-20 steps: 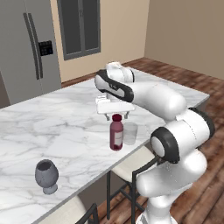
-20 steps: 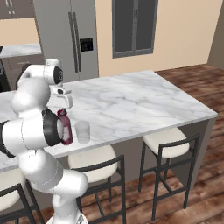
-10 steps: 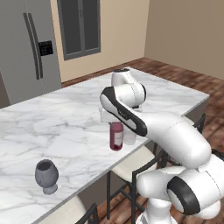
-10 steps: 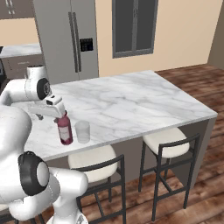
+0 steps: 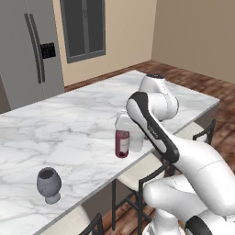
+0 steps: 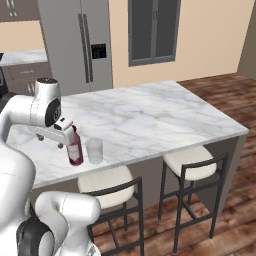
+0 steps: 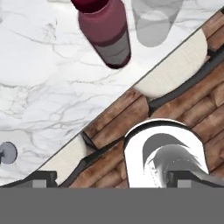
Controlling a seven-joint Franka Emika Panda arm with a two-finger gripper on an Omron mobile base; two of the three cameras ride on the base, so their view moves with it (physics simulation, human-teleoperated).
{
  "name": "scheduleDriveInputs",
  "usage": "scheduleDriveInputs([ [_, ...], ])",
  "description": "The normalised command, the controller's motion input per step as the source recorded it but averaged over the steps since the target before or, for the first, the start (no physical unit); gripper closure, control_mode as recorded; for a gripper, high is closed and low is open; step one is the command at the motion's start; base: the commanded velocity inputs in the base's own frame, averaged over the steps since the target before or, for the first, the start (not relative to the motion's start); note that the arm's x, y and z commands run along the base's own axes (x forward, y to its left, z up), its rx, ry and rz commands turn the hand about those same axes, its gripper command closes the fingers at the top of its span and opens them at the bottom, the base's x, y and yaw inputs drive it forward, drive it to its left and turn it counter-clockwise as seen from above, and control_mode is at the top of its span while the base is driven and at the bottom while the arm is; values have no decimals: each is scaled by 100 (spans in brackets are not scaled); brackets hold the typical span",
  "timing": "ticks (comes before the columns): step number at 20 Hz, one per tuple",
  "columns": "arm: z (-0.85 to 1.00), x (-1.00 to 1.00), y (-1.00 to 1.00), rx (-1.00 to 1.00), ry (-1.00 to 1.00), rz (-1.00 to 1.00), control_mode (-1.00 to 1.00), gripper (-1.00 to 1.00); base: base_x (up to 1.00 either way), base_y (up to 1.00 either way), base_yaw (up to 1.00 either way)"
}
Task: There is a wine glass and glass cup on the dining counter. Place the wine bottle next to the wine glass and the juice bottle next to the glass cup.
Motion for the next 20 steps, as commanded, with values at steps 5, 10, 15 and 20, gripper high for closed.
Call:
scheduleDriveInputs([
  [5, 7, -56, 0, 2, -6, 0, -100, -100, 0, 0, 0],
  [10, 6, -40, 0, -2, -3, 0, -100, -100, 0, 0, 0],
  [15, 3, -34, 0, -6, 0, 0, -100, -100, 0, 0, 0],
  [20, 0, -6, 0, -1, 0, 0, -100, -100, 0, 0, 0],
])
